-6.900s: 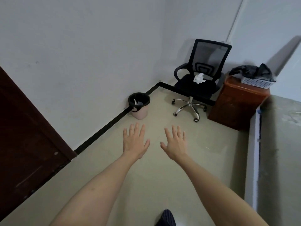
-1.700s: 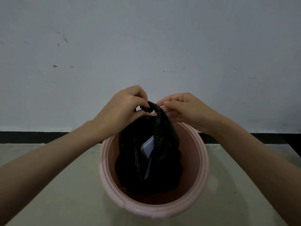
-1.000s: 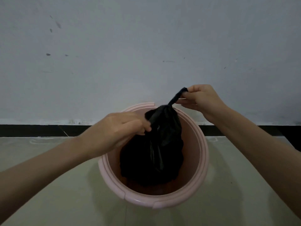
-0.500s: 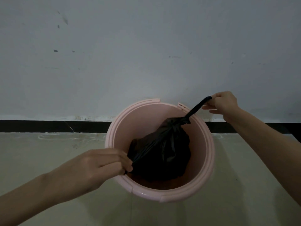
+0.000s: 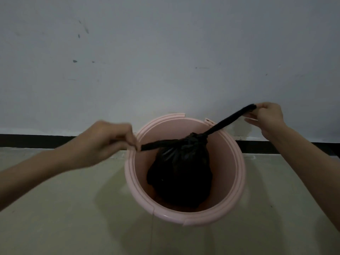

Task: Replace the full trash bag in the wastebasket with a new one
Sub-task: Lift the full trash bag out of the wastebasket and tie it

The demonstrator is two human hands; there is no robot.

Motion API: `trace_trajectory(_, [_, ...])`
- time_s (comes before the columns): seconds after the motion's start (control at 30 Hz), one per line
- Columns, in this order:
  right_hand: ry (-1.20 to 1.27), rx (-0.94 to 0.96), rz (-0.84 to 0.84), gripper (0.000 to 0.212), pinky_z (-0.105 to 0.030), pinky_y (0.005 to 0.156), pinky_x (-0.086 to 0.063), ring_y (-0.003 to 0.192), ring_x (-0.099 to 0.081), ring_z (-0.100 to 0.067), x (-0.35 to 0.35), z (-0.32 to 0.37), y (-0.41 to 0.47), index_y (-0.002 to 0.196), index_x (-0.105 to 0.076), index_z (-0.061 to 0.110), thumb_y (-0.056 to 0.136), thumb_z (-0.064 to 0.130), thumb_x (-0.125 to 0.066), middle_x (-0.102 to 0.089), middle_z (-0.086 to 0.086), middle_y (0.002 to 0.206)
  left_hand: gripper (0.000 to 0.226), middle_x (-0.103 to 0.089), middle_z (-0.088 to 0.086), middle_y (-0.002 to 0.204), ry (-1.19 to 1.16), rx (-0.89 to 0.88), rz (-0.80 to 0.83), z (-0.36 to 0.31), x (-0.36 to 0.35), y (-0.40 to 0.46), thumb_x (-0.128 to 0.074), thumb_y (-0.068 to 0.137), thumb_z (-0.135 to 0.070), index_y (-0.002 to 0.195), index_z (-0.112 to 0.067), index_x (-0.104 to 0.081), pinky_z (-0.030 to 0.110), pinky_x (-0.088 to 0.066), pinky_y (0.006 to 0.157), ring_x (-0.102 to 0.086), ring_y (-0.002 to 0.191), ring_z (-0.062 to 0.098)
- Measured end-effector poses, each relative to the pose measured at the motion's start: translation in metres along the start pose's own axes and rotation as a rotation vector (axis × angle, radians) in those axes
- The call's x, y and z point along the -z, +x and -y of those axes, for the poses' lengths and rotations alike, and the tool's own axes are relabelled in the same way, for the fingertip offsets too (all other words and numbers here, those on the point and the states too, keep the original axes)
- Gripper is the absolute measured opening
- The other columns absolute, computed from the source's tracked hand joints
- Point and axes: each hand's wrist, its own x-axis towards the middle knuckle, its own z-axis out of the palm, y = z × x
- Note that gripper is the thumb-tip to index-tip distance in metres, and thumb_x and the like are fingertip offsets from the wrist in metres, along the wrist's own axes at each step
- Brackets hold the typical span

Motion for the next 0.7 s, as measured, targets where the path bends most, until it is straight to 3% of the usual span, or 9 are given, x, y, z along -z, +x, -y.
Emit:
trace_trajectory(0.07, [0.059,0.074,0.159,0.023,-0.038,0.075,-0.051,0.092,-0.065,-0.026,-0.009,0.016,-0.014,0.074,-0.050,0.010,0.092,-0.002,-0.043,-0.064,-0.018,0.103,0.017,-0.073,-0.001,0.090,-0.378,-0.056,-0.191,0.004,-0.001,0.005,-0.060,0.081,-0.026,0.072,-0.014,-0.053,0.017,-0.051,0.079,-0.068,0.089,0.012])
trace_trajectory(0.13, [0.138,0.109,0.308,0.020,-0.047,0.083,-0.050,0.095,-0.066,-0.023,-0.018,0.032,-0.029,0.078,-0.050,0.009,0.094,0.002,-0.041,-0.066,-0.014,0.102,0.019,-0.074,0.001,0.091,-0.662,-0.015,-0.295,-0.004,-0.007,0.022,-0.054,0.088,-0.012,0.072,-0.014,-0.045,0.020,-0.051,0.083,-0.067,0.097,0.019])
trace_trajectory(0.23, [0.274,0.152,0.407,0.018,-0.048,0.082,-0.053,0.089,-0.069,-0.020,-0.026,0.053,-0.048,0.080,-0.050,0.009,0.095,0.004,-0.041,-0.069,-0.006,0.088,0.020,-0.075,0.003,0.080,-0.826,0.081,-0.438,-0.014,-0.020,0.044,-0.044,0.091,-0.002,0.074,-0.012,-0.044,0.022,-0.054,0.078,-0.069,0.090,0.022])
trace_trajectory(0.33, [0.198,0.320,0.547,0.018,-0.038,0.073,-0.057,0.064,-0.066,-0.016,-0.031,0.063,-0.065,0.077,-0.048,0.010,0.094,0.004,-0.044,-0.065,0.000,0.063,0.016,-0.074,0.001,0.068,-0.752,0.043,-0.485,-0.025,-0.014,0.056,-0.050,0.088,0.000,0.076,-0.011,-0.050,0.023,-0.056,0.069,-0.071,0.073,0.020])
trace_trajectory(0.43, [0.039,0.441,0.720,0.022,-0.027,0.063,-0.056,0.050,-0.050,-0.012,-0.031,0.066,-0.073,0.073,-0.048,0.011,0.093,0.002,-0.045,-0.054,0.005,0.052,0.015,-0.071,-0.001,0.060,-0.637,0.039,-0.463,-0.029,-0.006,0.065,-0.053,0.086,-0.001,0.076,-0.010,-0.054,0.023,-0.057,0.065,-0.067,0.057,0.013])
trace_trajectory(0.57, [-0.035,0.411,0.634,0.026,-0.018,0.049,-0.041,0.043,-0.039,-0.006,-0.003,0.055,-0.047,0.069,-0.046,0.010,0.092,-0.001,-0.044,-0.049,0.008,0.045,0.017,-0.069,-0.001,0.055,-0.459,0.118,-0.434,0.011,0.017,0.049,-0.055,0.084,0.003,0.072,-0.010,-0.057,0.019,-0.055,0.061,-0.062,0.050,0.009])
trace_trajectory(0.7, [0.068,0.217,0.503,0.030,-0.016,0.046,-0.037,0.043,-0.034,-0.007,0.031,0.022,-0.024,0.069,-0.042,0.011,0.092,-0.006,-0.036,-0.046,0.008,0.046,0.017,-0.069,0.002,0.058,-0.407,0.203,-0.373,0.042,0.023,0.021,-0.052,0.084,0.004,0.072,-0.006,-0.057,0.018,-0.054,0.063,-0.063,0.055,0.012])
